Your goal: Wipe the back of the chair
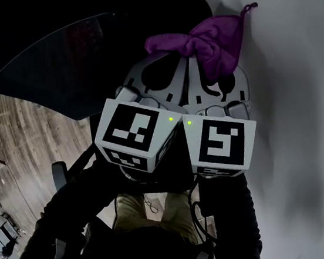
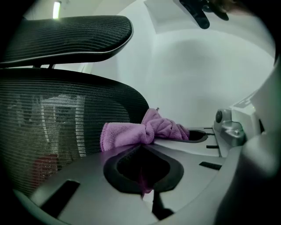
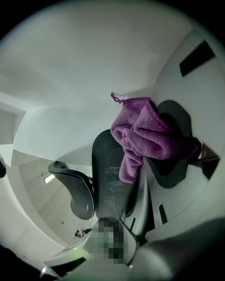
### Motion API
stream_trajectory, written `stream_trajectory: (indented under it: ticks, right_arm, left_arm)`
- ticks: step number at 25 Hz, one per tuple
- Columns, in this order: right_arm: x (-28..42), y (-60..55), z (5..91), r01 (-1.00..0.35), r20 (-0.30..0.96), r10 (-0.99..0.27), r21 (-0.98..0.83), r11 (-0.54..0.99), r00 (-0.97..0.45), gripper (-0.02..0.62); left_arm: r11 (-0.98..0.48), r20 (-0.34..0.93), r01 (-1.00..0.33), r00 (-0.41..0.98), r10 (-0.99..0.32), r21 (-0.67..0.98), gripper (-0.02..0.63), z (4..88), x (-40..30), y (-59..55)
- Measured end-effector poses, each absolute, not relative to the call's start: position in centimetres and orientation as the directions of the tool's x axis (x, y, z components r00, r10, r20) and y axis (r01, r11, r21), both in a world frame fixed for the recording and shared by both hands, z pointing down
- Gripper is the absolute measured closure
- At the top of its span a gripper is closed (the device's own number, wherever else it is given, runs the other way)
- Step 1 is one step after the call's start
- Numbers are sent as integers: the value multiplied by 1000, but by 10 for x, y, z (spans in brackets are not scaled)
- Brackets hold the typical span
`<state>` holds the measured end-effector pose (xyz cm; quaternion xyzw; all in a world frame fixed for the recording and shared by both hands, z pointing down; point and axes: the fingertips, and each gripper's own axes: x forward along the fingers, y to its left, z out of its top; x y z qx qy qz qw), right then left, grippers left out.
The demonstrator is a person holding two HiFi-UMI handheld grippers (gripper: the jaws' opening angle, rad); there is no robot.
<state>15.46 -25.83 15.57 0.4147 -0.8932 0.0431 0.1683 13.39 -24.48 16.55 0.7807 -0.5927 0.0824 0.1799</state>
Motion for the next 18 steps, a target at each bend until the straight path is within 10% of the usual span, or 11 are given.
stream_trajectory:
  ticks: [18]
  right_arm:
    - [156,-256,154,-744,335,-720,76,664,-608,531]
  left_arm:
    - [-236,330,-949,295,-897,207,606,164,137,-242]
